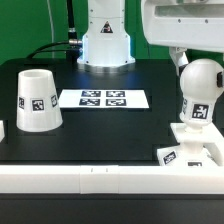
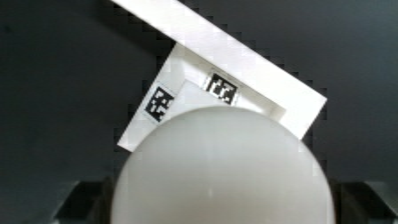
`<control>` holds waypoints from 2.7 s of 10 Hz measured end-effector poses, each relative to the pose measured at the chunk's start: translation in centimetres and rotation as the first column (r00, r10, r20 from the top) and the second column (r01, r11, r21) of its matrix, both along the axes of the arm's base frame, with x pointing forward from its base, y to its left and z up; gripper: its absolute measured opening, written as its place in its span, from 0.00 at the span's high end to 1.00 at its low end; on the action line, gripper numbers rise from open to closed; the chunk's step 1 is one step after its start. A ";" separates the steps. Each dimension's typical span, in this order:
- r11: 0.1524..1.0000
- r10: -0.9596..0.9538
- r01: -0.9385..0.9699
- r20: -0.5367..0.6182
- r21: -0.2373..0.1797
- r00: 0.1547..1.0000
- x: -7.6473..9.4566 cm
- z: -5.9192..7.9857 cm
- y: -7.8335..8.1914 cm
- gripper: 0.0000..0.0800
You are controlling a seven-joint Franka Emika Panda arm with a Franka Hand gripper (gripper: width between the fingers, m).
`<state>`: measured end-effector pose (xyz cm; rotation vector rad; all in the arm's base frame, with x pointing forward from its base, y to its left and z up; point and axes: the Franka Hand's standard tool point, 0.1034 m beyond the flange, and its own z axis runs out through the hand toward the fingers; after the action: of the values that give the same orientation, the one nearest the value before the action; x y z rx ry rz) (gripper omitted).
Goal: Assemble lamp
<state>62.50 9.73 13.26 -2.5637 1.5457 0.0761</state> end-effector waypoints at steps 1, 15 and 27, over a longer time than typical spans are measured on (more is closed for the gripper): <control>0.999 -0.045 0.045 -0.006 0.005 0.999 0.0 0.0 0.2 0.28; 0.324 0.945 -0.936 -0.003 -0.137 0.328 0.6 0.7 -0.2 0.13; -0.580 0.813 -0.804 -0.041 -0.131 -0.581 1.4 0.1 0.0 0.13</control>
Offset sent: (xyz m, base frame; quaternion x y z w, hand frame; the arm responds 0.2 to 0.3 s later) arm 0.0029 -0.0113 0.0039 -0.0370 0.0167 -0.0979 0.9944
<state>63.89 9.69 13.40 -2.6802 -1.6573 0.0311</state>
